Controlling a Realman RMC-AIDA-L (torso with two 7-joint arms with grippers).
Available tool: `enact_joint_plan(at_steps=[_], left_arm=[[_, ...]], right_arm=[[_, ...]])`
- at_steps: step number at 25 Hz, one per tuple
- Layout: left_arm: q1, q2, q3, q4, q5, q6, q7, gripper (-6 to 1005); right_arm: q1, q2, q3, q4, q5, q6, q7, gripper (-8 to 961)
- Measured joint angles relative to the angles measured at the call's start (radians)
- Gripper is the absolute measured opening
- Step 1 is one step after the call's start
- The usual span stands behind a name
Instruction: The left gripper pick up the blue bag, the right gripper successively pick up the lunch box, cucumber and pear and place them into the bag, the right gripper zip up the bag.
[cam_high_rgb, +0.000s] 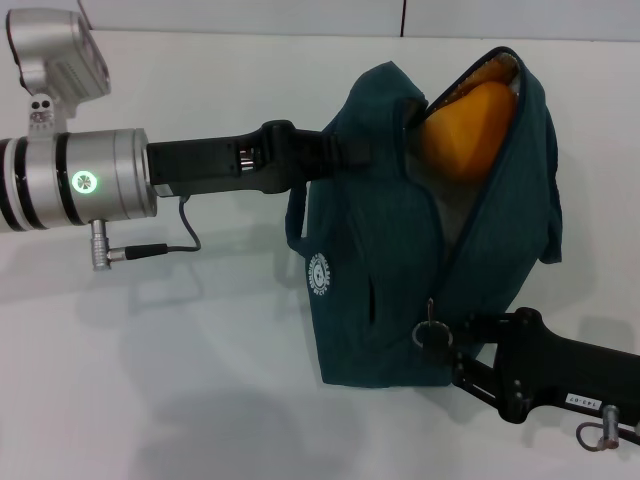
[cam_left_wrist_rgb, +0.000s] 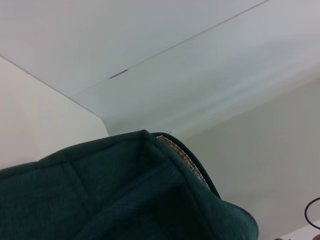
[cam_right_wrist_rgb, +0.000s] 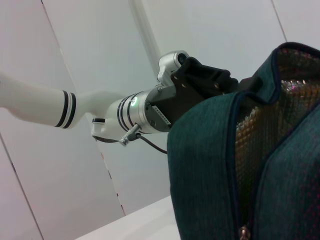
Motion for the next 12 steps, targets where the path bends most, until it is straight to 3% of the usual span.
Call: enact_joint_plan(at_steps=[12], left_arm=[[0.004,0.0,0.0,0.0,0.0,0.002,0.005,39]], right_arm=[[0.0,0.0,0.0,-0.001,0.003,0.016,0.0,171]])
